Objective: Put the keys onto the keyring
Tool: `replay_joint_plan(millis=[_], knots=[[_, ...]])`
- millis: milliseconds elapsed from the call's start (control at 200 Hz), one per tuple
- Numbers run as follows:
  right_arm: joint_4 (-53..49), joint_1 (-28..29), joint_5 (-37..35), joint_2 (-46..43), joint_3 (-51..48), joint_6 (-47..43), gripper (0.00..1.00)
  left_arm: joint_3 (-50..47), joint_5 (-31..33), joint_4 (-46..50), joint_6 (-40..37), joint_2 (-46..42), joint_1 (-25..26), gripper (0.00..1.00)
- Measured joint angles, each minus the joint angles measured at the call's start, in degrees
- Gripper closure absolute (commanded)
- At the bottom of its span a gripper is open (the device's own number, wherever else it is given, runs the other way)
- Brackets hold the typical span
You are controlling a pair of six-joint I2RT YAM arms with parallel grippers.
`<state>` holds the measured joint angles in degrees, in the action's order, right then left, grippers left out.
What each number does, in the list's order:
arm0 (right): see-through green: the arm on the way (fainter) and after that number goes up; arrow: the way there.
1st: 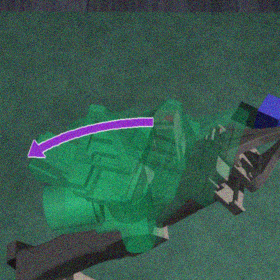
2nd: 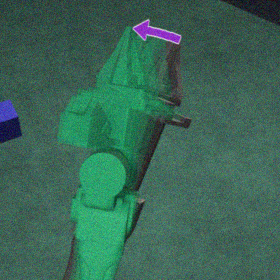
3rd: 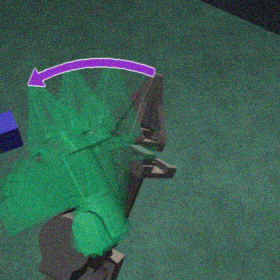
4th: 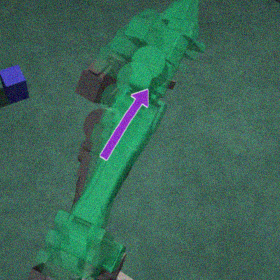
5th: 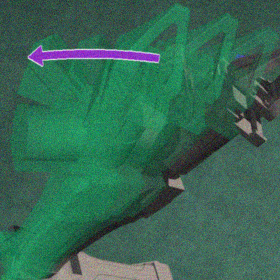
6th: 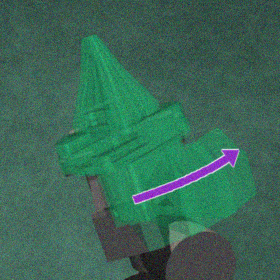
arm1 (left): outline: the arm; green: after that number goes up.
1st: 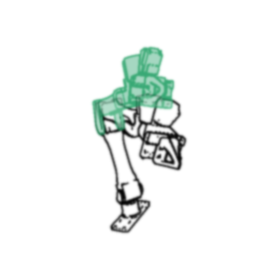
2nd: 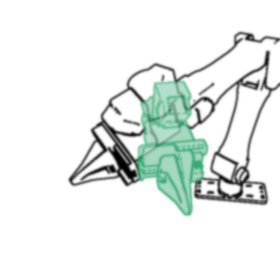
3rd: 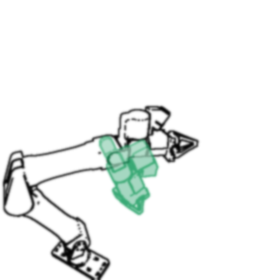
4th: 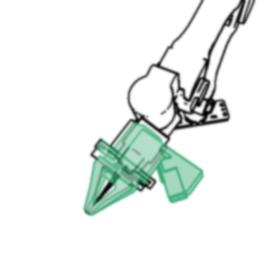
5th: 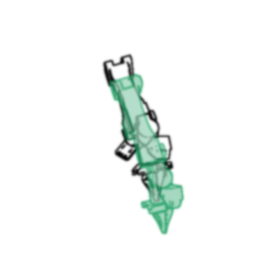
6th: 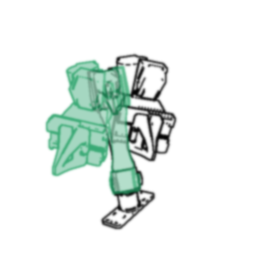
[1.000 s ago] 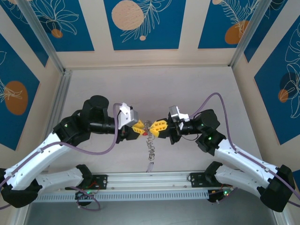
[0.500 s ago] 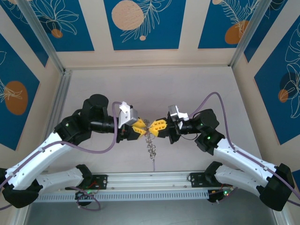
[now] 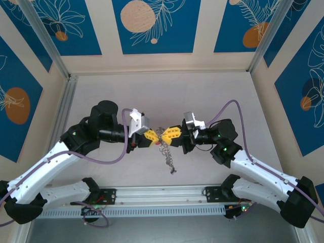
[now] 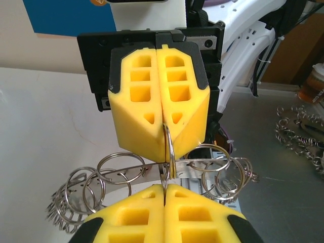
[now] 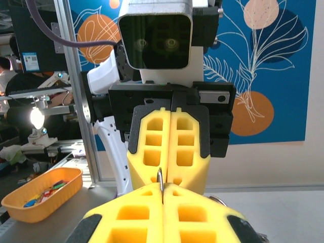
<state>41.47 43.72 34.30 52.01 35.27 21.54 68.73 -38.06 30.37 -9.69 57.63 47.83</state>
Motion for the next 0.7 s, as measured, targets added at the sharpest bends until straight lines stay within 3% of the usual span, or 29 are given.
replay_joint_plan(millis=[700], knots=[[8.6,0.2,-0.5,2.7,-0.9,3.6,1.0,-1.2,-3.7,-5.2,3.1,2.5,-0.6,1.0]])
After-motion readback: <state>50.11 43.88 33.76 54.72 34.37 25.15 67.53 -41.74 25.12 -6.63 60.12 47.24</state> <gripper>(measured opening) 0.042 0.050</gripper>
